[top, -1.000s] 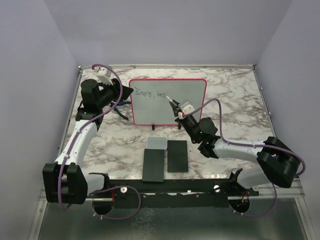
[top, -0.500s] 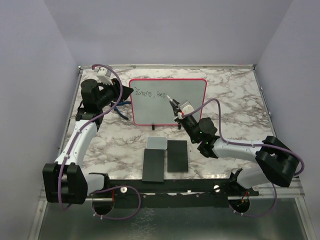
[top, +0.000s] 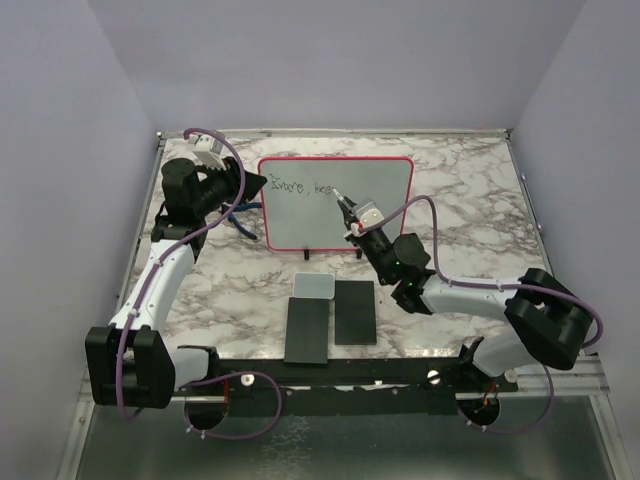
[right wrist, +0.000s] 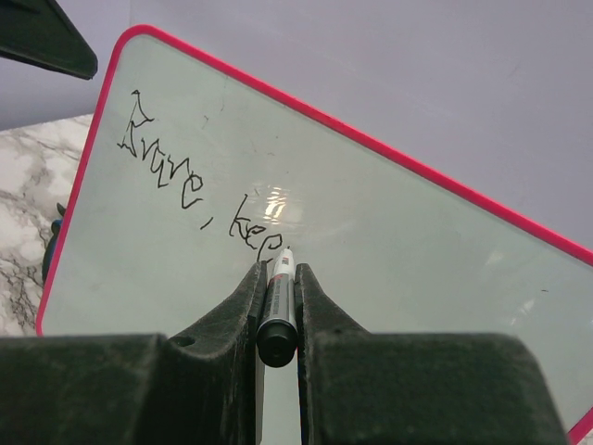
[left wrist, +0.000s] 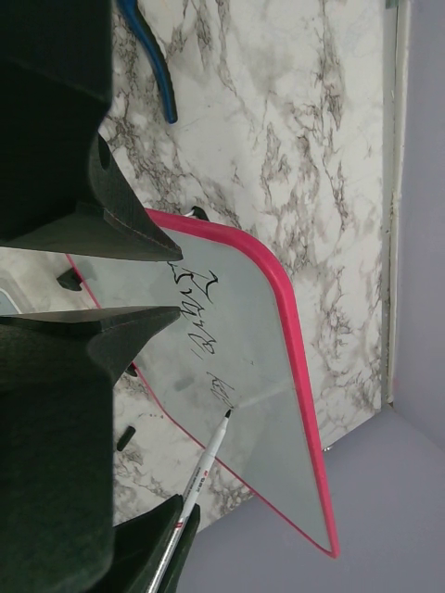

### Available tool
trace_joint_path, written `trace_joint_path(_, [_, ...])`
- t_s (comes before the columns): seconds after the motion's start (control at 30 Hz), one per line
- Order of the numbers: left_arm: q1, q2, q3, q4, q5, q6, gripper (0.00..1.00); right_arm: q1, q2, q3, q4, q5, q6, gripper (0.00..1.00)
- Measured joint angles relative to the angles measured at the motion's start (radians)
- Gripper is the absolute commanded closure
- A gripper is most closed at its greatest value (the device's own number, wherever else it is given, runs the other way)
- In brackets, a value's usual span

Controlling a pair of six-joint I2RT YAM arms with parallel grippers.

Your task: Write a sentence on the whiteboard

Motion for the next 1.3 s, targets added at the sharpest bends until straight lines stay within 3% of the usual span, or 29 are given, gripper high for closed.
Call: trace_joint_path(1.3, [0.0,0.0,0.0,0.0,0.0,0.0,0.73,0.0,0.009,-0.044,-0.003,0.012,0.039,0.99])
